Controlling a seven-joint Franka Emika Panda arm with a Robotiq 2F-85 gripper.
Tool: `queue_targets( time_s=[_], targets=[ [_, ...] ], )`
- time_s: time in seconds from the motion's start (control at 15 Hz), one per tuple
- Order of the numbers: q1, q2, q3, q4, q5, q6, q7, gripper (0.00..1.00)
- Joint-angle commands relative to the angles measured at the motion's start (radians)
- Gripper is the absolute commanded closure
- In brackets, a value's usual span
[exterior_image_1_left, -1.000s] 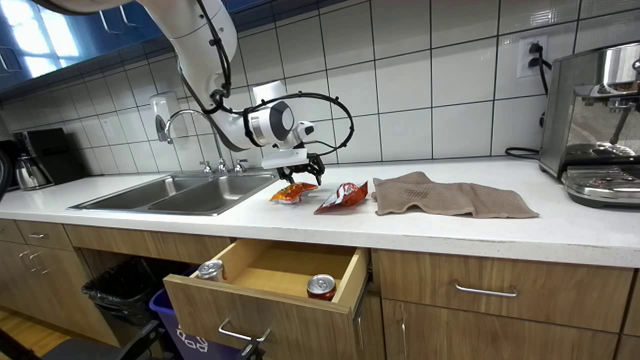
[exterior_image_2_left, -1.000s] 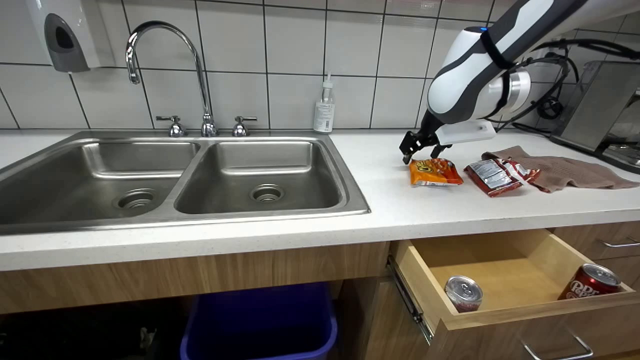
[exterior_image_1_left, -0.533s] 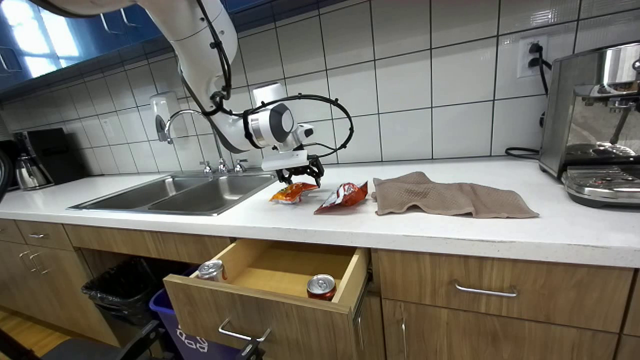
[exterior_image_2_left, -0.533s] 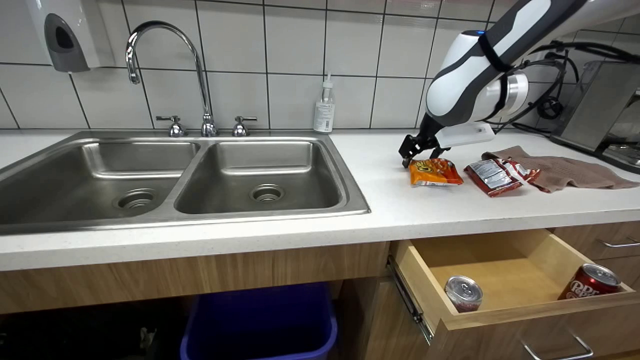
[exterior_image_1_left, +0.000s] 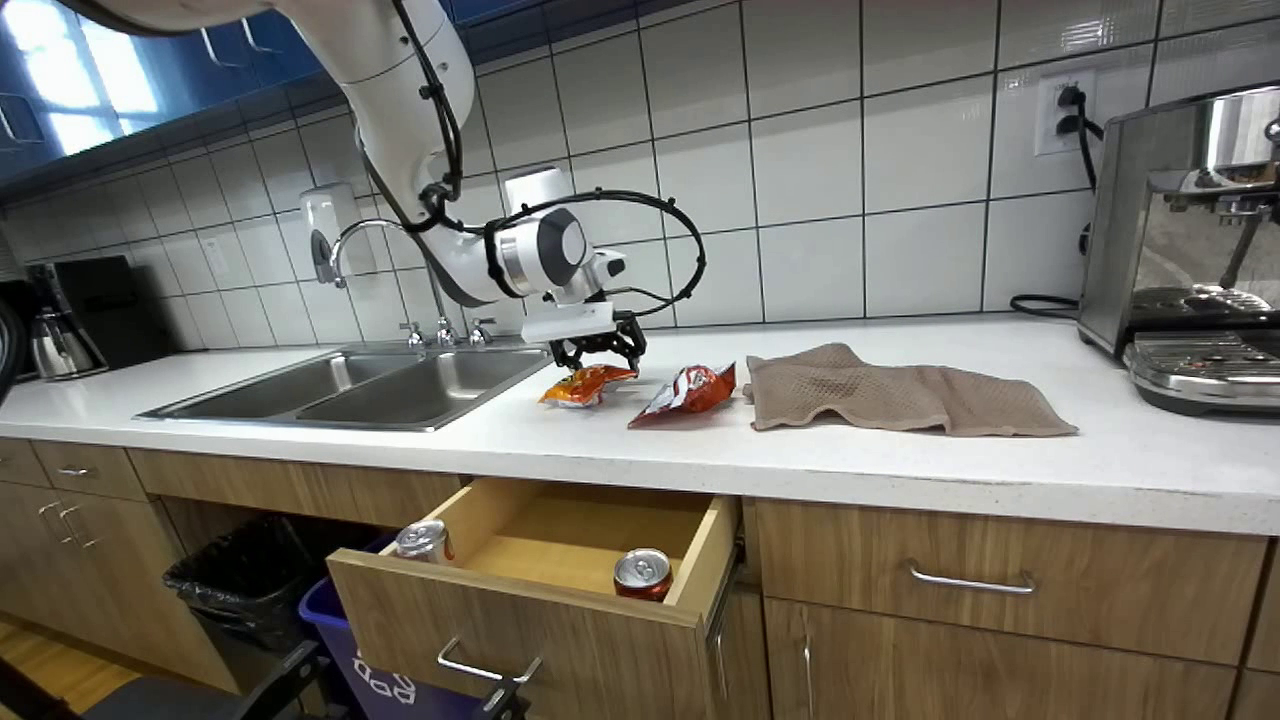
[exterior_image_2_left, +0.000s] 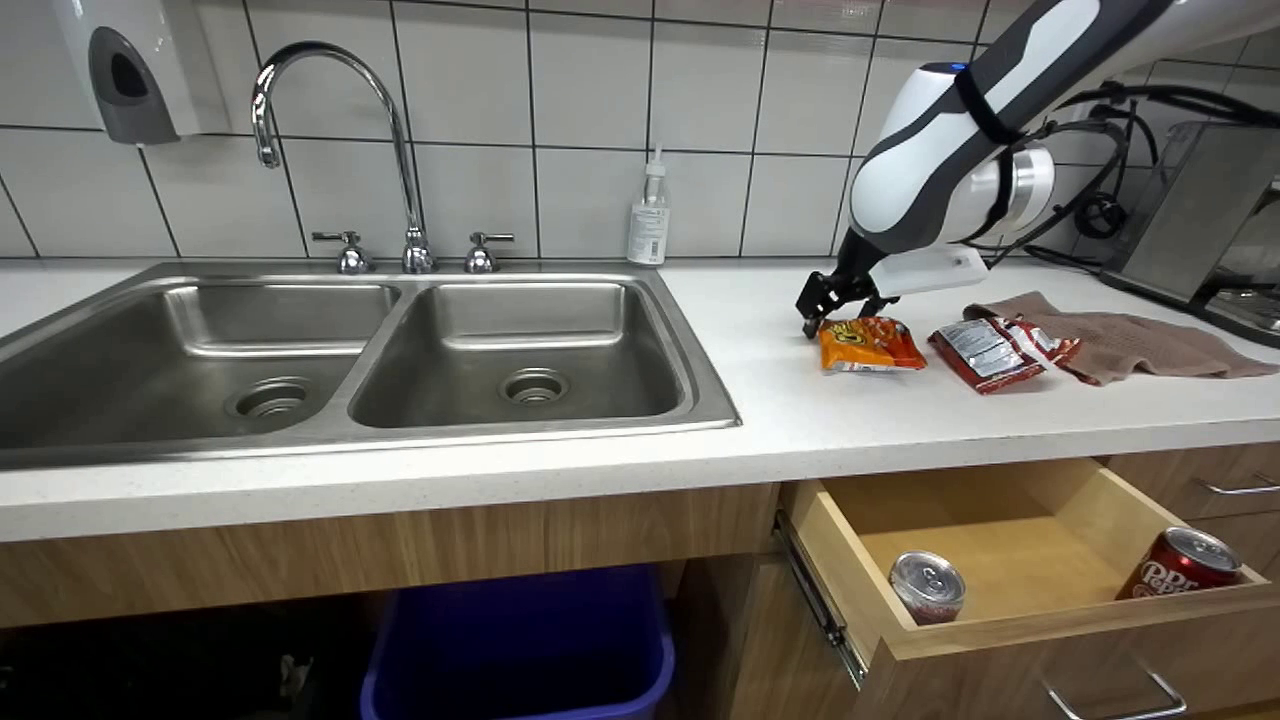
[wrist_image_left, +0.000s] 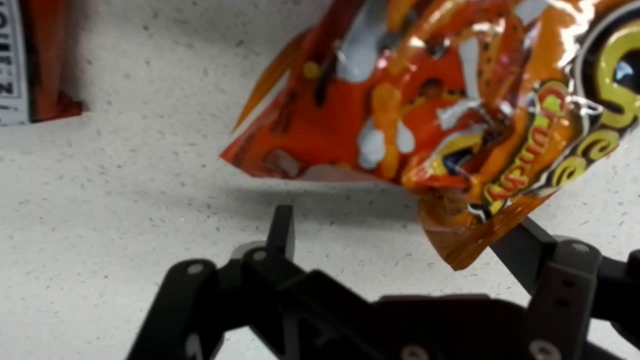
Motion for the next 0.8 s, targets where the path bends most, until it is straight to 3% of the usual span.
queue_targets(
  time_s=[0.0,0.73],
  targets=[
    [-0.016,0.011,0.017,0.036,0.006,-0.041,-0.037,0.00],
    [-0.022,0.012,0.026,0.038,0.009,-0.055,-0.057,0.00]
  ],
)
